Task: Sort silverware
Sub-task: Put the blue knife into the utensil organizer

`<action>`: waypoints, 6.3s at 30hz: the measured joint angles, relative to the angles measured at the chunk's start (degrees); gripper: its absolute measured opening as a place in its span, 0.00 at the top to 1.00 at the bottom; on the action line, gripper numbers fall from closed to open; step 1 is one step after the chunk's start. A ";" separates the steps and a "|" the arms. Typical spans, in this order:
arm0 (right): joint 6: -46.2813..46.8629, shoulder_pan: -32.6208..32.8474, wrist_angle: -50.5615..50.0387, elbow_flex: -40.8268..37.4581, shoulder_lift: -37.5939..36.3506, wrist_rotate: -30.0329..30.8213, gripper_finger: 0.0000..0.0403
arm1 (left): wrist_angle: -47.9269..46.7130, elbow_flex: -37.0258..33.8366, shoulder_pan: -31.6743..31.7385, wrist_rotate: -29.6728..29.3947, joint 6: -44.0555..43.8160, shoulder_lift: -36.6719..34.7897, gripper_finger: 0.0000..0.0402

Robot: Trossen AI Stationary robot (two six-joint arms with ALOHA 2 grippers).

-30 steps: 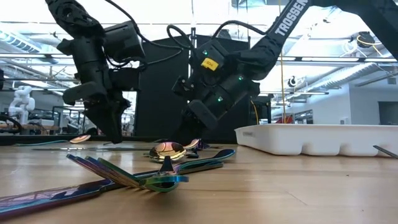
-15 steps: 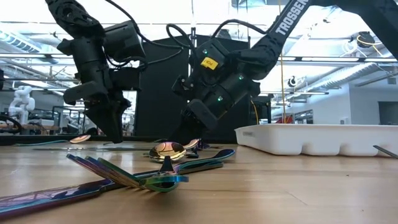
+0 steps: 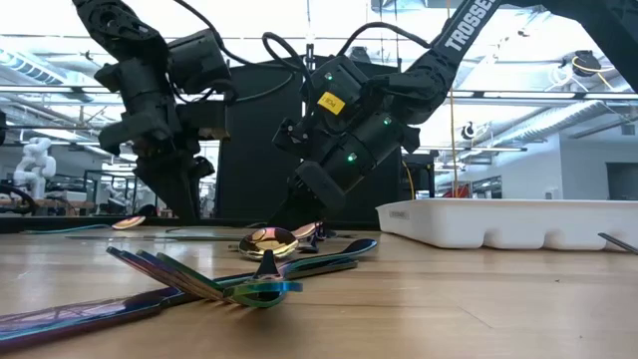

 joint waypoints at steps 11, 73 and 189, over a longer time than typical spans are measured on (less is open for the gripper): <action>-2.09 1.81 -1.00 0.09 0.43 5.41 0.82 | 1.44 0.00 3.95 0.27 -0.15 -1.84 0.80; 0.81 0.59 6.47 0.11 3.06 0.17 0.96 | 0.07 0.00 4.46 0.57 -3.17 -1.85 0.80; 2.99 5.53 -22.78 -33.88 -91.62 7.60 1.00 | -5.00 12.79 -2.05 -18.84 -40.48 9.81 0.80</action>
